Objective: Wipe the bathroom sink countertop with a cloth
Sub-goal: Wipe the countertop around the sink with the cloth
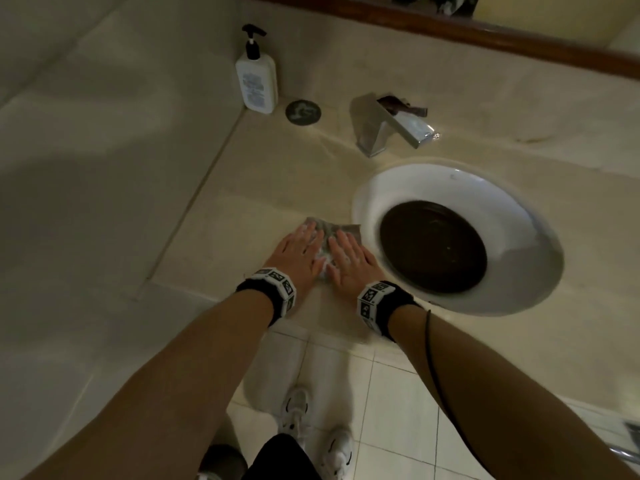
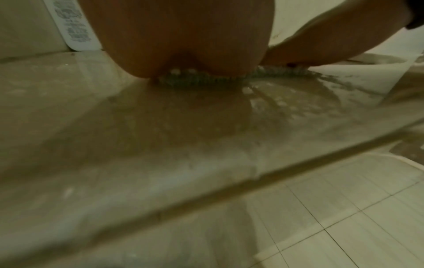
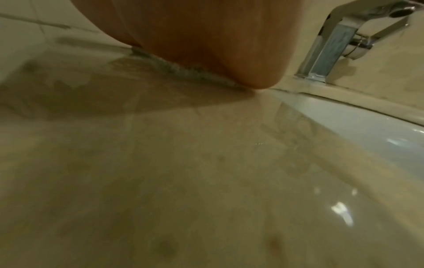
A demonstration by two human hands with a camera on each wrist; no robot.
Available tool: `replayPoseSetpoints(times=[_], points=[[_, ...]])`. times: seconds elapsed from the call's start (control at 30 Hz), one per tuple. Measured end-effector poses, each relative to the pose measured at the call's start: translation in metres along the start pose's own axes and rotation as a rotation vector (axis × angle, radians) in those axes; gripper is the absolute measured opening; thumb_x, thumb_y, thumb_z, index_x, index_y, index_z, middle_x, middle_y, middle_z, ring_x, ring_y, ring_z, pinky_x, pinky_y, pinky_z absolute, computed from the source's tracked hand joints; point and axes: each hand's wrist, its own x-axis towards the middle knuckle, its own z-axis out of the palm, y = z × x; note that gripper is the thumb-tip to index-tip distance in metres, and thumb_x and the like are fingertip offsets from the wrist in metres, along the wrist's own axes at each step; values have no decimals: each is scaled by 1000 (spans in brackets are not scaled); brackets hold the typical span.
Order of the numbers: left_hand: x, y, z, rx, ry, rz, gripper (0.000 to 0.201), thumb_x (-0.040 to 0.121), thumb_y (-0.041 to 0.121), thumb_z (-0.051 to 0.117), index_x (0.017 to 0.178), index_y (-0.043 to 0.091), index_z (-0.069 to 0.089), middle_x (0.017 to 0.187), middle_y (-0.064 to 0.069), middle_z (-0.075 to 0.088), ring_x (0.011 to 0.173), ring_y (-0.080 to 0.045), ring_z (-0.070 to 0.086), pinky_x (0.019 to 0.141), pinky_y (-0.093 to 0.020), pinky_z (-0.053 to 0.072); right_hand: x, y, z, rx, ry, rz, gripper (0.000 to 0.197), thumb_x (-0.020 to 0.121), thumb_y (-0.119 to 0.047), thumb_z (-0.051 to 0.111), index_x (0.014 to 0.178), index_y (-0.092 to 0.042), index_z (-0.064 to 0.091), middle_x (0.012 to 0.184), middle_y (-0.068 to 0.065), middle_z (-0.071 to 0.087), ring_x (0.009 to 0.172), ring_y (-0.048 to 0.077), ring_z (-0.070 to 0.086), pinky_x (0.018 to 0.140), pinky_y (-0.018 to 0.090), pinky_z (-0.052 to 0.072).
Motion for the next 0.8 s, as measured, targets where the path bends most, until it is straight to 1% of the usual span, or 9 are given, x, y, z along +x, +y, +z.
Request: replayPoseSetpoints(times=[0.17, 0.3, 0.4, 0.63, 0.7, 0.8], points=[[25, -4, -9, 9, 29, 42, 60, 102, 40, 21, 153, 17, -3, 161, -4, -10, 149, -19, -4, 118, -35, 2, 15, 6, -8, 89, 23, 57, 59, 103, -38, 20, 154, -19, -2, 162, 2, -8, 149, 15, -5, 118, 31, 0], [25, 2, -9, -22, 18, 10, 60, 102, 40, 18, 153, 17, -4, 161, -5, -10, 148, -19, -6, 119, -36, 1, 14, 6, -8, 116, 12, 73, 59, 103, -38, 19, 153, -18, -4, 162, 3, -10, 148, 15, -7, 118, 30, -1], [22, 5, -4, -10, 14, 27, 61, 101, 40, 18, 153, 16, -5, 161, -5, -12, 148, -20, -7, 120, -36, 2, 4, 5, -5, 103, 16, 82, 59, 103, -38, 18, 153, -17, -4, 162, 4, -10, 148, 16, -8, 117, 30, -2], [-13, 38, 9, 39, 44, 19, 60, 102, 38, 16, 153, 14, -6, 161, -8, -13, 148, -22, -6, 119, -37, 3, -35, 13, 9, -4, -17, 63, 58, 103, -38, 15, 153, -15, -6, 161, 6, -12, 148, 19, -12, 119, 33, -7], [-27, 51, 13, 18, 44, 3, 60, 102, 38, 18, 153, 14, -5, 161, -8, -12, 148, -21, -5, 118, -36, 3, -52, 16, 16, -37, -15, 54, 58, 103, -39, 13, 153, -16, -7, 161, 6, -13, 148, 19, -12, 120, 34, -6], [-49, 76, 19, 23, 20, -34, 61, 102, 38, 19, 153, 14, -5, 161, -8, -12, 149, -21, -4, 118, -35, 4, -84, 21, 26, -27, 16, 34, 59, 102, -39, 11, 152, -17, -7, 161, 5, -13, 148, 19, -11, 120, 36, -5]])
